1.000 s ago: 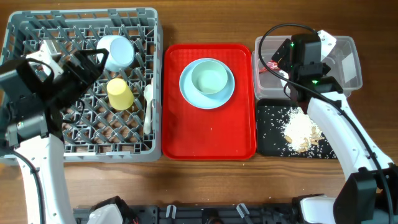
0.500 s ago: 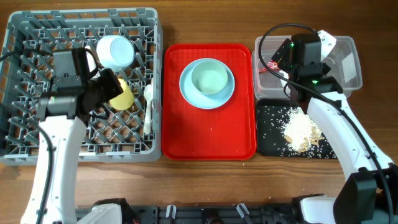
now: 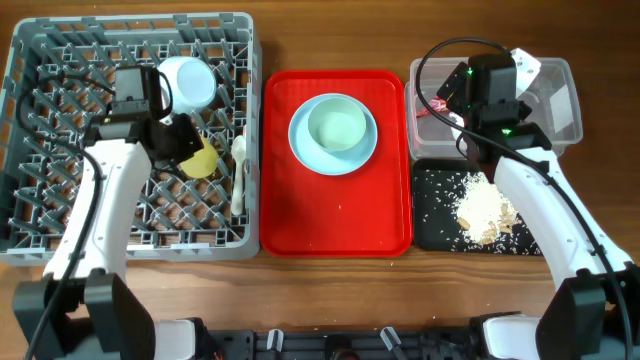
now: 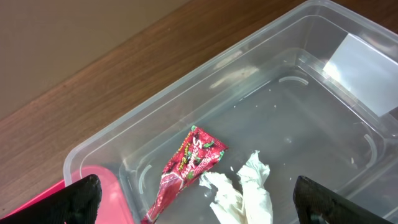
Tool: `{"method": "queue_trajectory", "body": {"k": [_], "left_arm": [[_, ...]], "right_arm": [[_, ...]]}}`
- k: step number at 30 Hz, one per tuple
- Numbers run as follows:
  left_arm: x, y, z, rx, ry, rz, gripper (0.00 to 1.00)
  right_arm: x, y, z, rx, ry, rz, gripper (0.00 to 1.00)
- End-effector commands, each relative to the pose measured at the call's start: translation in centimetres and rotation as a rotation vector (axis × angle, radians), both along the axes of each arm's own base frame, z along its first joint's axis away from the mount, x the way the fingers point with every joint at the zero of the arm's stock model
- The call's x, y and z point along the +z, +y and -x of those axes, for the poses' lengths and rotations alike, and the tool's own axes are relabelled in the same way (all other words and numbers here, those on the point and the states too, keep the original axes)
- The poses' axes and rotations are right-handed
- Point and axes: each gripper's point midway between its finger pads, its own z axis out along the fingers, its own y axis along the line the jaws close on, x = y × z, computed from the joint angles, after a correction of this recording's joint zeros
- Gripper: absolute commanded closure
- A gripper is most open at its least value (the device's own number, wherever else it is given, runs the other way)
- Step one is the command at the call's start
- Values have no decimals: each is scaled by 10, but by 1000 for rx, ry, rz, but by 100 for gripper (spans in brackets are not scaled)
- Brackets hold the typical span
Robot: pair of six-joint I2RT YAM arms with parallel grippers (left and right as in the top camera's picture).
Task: Sort waste into correct bins and load items into the dishwasher rack
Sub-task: 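Move left gripper to the plate and grasp the green bowl rim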
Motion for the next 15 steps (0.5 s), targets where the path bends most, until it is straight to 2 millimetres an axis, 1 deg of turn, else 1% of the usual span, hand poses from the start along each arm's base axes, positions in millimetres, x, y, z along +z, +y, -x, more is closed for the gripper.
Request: {"method": "queue_trajectory", "body": {"k": [1, 2, 3, 4, 5, 6, 7, 9, 10, 11, 12, 13, 14, 15], "left_arm": [[106, -43, -12, -107, -298, 193, 96], [126, -63, -6, -171, -353, 237, 93], [131, -73, -2, -200, -362, 241, 88], [132, -90, 1, -253, -361, 246, 83], [131, -104, 4, -291, -355, 253, 82], [128, -135, 8, -376, -343, 268, 71], [122, -172, 8, -474, -342, 273, 65], [108, -206, 4, -545, -345, 221, 62], [98, -227, 4, -585, -340, 194, 60], [82, -251, 4, -630, -332, 164, 59], [67, -268, 3, -658, -323, 132, 59], [56, -278, 1, -668, -322, 101, 59], [30, -292, -6, -685, -319, 25, 59], [20, -300, -7, -716, -318, 5, 59]], "right_arm": [[11, -4, -1, -20, -30, 3, 0], [11, -4, -1, -20, -30, 3, 0], [11, -4, -1, -20, -30, 3, 0], [11, -4, -1, -20, -30, 3, 0], [11, -4, -1, -20, -30, 3, 0], [11, -4, -1, -20, -30, 3, 0], [11, -4, -1, -20, -30, 3, 0], [11, -4, -1, -20, -30, 3, 0], [11, -4, -1, -20, -30, 3, 0], [11, -4, -1, -20, -30, 3, 0], [11, -4, -1, -20, -30, 3, 0], [11, -4, -1, -20, -30, 3, 0], [11, -4, -1, -20, -30, 3, 1], [11, -4, -1, -20, -30, 3, 0]]}}
